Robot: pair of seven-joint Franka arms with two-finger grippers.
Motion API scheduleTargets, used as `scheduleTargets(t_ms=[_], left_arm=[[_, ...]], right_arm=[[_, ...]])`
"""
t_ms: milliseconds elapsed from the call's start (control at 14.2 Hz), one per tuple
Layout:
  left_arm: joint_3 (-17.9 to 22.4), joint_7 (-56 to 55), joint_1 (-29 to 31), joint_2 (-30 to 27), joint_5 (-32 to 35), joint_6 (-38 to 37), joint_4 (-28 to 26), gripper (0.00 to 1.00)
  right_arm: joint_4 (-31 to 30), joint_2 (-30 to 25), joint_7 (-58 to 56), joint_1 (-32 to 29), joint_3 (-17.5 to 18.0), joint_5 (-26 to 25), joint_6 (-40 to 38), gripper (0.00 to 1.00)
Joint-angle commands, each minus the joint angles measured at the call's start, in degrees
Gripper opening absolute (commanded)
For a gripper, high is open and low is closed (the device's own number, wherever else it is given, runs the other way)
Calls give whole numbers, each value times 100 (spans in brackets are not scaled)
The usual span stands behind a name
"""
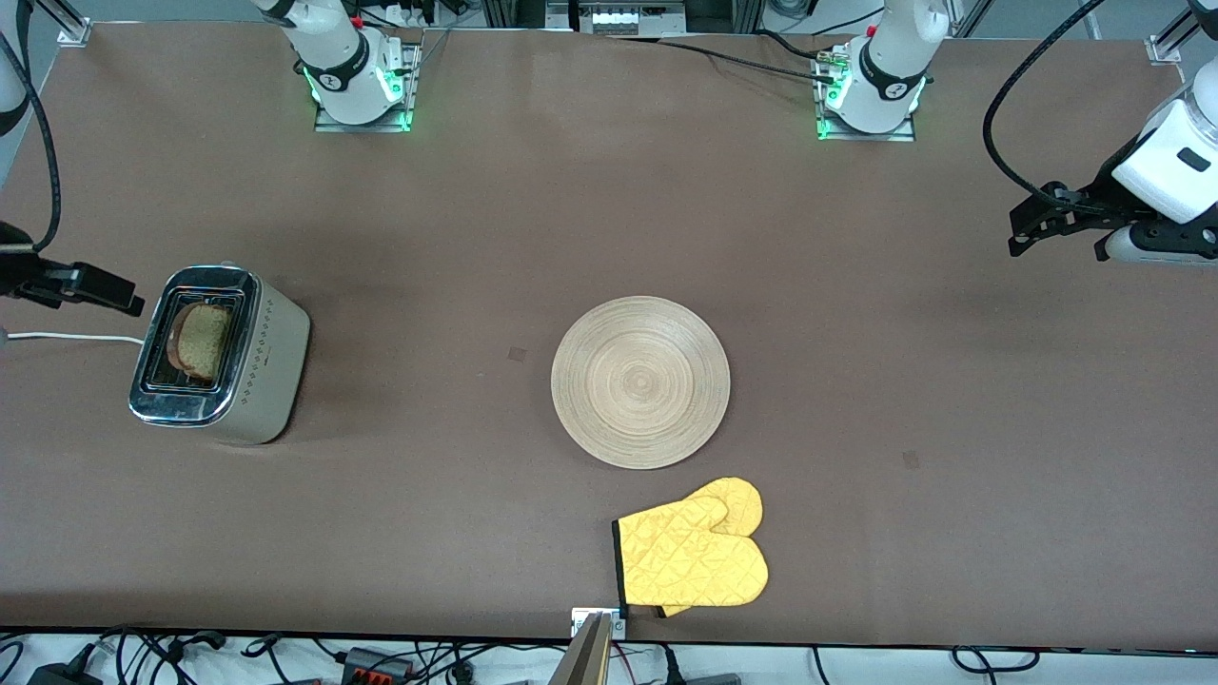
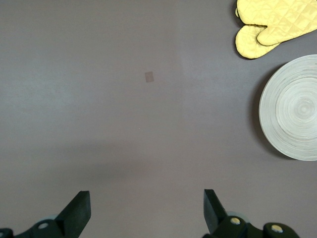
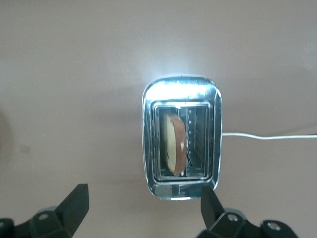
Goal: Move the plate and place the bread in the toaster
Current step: 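Open the right gripper and raise it away from the toaster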
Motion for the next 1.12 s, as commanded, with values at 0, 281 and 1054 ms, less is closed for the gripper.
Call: scheduleTargets(t_ms=[0,281,1054], left_arm=[[-37,104,34,74,66,-168,179,100],[-29,104,34,74,66,-186,179,100],[-37,104,34,74,66,-195,179,100]], right_arm=[[-1170,-771,-111,-76,102,-81,580,100],[-1550,-1010,-208,-85,93,-90,811,100],[-1568,-1283,-208,-129,67,-37,598,100]])
